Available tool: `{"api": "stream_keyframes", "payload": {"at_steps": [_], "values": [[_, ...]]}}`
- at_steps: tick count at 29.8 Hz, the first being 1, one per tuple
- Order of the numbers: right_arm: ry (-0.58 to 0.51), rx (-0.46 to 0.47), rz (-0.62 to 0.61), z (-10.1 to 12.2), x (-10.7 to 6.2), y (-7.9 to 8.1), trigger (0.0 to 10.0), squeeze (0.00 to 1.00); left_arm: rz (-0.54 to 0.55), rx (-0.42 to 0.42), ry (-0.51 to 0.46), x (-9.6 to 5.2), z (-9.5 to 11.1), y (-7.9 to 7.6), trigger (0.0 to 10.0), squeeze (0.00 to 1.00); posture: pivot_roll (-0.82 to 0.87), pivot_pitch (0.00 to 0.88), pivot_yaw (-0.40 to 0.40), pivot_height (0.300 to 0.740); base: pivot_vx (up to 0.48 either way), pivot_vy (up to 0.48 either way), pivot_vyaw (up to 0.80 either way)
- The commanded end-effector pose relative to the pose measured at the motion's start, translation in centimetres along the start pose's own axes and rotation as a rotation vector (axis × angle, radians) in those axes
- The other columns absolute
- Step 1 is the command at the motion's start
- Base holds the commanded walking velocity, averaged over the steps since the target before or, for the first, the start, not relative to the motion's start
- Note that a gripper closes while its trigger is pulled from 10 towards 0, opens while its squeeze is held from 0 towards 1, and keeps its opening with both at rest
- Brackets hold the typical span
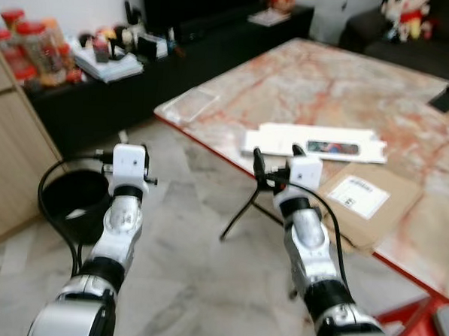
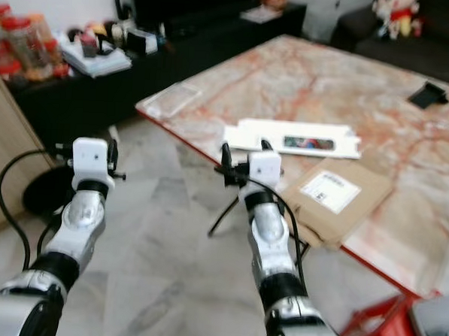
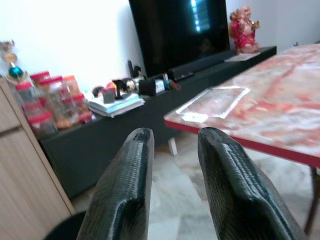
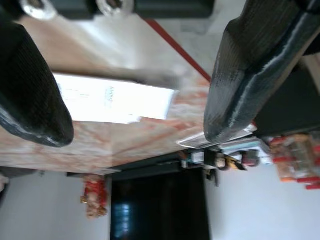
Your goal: Picking trash to rubbish bin
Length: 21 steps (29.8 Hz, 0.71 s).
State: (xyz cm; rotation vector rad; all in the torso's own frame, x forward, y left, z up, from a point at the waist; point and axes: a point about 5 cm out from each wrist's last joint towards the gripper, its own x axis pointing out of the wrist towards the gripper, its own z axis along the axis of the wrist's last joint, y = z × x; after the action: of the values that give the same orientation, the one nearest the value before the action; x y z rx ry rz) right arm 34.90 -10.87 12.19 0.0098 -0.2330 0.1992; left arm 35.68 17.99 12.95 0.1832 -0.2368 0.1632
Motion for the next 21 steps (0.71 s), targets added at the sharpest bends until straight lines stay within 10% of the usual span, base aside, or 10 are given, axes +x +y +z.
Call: {"api": "stream_keyframes", "payload": {"at_steps": [1,21], "values": [[-0.027,0.008,0.015,0.68,0.46,0.53,10.0,0.0,0.01,-0.001,-0.003,0.11,0.09,0.46,10.0,0.0,-0.08,0.037,-0.013,0.74,0.0,0.0,0.0],[-0.052,0.023,0.022,1.37,0.73,0.51,10.0,0.0,0.011,-0.017,-0.004,0.17,0.25,0.49,10.0,0.0,-0.08,0.038,-0.015,0.74,0.0,0.473,-0.19]]}}
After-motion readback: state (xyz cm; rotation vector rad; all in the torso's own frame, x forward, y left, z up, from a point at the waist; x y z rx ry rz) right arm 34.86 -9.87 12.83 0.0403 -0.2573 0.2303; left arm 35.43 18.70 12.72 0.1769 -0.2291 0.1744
